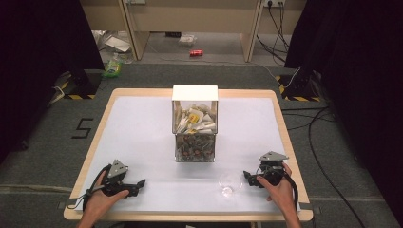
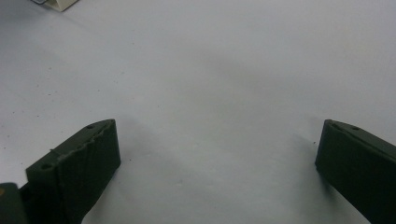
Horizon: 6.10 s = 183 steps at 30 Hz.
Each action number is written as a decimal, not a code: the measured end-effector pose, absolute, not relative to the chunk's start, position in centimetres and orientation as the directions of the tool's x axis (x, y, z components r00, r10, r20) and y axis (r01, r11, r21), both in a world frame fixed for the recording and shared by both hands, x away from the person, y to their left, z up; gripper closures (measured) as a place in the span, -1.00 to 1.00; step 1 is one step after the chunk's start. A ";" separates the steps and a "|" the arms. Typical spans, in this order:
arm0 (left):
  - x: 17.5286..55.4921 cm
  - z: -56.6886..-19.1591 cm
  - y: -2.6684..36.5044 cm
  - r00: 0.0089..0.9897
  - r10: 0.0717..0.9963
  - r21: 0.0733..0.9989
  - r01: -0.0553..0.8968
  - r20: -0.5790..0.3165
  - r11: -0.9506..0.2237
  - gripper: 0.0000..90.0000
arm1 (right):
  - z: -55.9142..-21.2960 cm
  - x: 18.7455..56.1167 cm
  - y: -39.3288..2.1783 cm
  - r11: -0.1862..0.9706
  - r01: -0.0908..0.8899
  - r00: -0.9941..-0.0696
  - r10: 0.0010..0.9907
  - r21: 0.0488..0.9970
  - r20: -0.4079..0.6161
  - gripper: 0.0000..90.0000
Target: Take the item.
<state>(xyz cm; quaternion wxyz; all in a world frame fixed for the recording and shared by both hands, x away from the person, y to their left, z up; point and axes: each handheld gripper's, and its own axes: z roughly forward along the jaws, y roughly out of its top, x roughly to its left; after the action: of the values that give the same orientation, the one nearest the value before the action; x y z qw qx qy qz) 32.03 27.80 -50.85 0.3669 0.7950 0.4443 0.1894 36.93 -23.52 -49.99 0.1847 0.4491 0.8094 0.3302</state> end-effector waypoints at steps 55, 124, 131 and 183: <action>32.0 -50.9 27.8 0.534 0.845 0.752 0.567 -0.025 -0.336 -0.79 | -41.1 35.1 -21.9 0.293 0.362 -0.571 0.820 0.885 -0.037 -0.39; 32.0 -50.8 27.8 0.535 0.845 0.751 0.567 -0.023 -0.339 -0.79 | -32.8 36.8 -10.6 0.362 0.069 -0.808 0.566 0.929 -0.161 0.38; 32.0 -50.8 27.8 0.535 0.845 0.750 0.567 -0.023 -0.339 -0.79 | -33.1 37.5 -9.9 0.372 0.075 -0.811 0.562 0.925 -0.160 0.41; 32.0 -50.8 27.8 0.535 0.845 0.751 0.567 -0.023 -0.338 -0.79 | -30.8 36.7 -11.3 0.286 -0.039 -0.776 0.595 0.957 -0.209 1.00</action>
<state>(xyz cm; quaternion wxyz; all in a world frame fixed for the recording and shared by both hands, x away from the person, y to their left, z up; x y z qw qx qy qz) 32.03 27.82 -50.85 0.3662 0.7958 0.4435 0.1895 36.67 -11.26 -30.85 0.2787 0.1849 0.7519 0.5681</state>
